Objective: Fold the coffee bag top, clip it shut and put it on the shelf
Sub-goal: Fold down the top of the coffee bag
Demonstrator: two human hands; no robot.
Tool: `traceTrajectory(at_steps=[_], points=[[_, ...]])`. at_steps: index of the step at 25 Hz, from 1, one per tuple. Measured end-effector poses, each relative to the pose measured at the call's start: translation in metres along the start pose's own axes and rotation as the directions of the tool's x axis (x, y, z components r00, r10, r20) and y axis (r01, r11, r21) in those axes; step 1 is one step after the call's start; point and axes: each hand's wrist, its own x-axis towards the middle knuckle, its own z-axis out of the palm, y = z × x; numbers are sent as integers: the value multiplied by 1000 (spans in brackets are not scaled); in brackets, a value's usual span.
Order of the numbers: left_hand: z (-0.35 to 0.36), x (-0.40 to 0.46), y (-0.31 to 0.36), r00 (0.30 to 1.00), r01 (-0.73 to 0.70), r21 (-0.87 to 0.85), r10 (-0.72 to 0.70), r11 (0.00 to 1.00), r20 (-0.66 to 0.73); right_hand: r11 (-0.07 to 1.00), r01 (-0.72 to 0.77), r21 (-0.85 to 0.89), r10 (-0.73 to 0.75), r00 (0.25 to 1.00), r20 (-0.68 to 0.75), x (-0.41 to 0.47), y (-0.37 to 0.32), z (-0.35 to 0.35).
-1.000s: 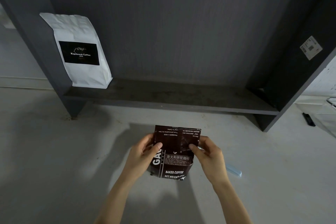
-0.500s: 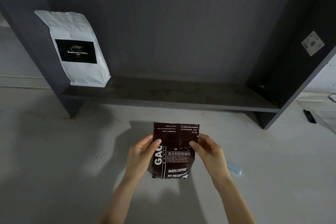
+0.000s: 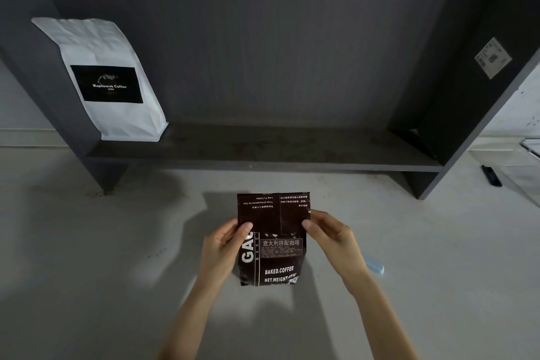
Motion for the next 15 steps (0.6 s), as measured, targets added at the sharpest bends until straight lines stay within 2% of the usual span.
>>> traceTrajectory(at_steps=[2, 4, 6, 10, 12, 15], points=[[1, 0, 2, 1000, -4, 12, 4, 1000, -2, 999, -8, -48, 8, 1000, -8, 0, 1, -14], [0, 2, 3, 1000, -17, 25, 17, 1000, -11, 979, -51, -198, 20, 988, -154, 3, 10, -34], [0, 5, 4, 999, -25, 45, 26, 999, -21, 900, -158, -405, 40, 957, -286, 3, 24, -53], [2, 6, 5, 999, -10, 46, 12, 999, -43, 683, -245, -688, 79, 961, -264, 2, 49, -66], [3, 5, 7, 999, 5, 44, -3, 999, -37, 603, -275, -749, 118, 959, -257, 2, 56, -66], [4, 6, 7, 997, 36, 37, -33, 999, -70, 555, -333, -762, 153, 942, -300, 2, 60, -62]])
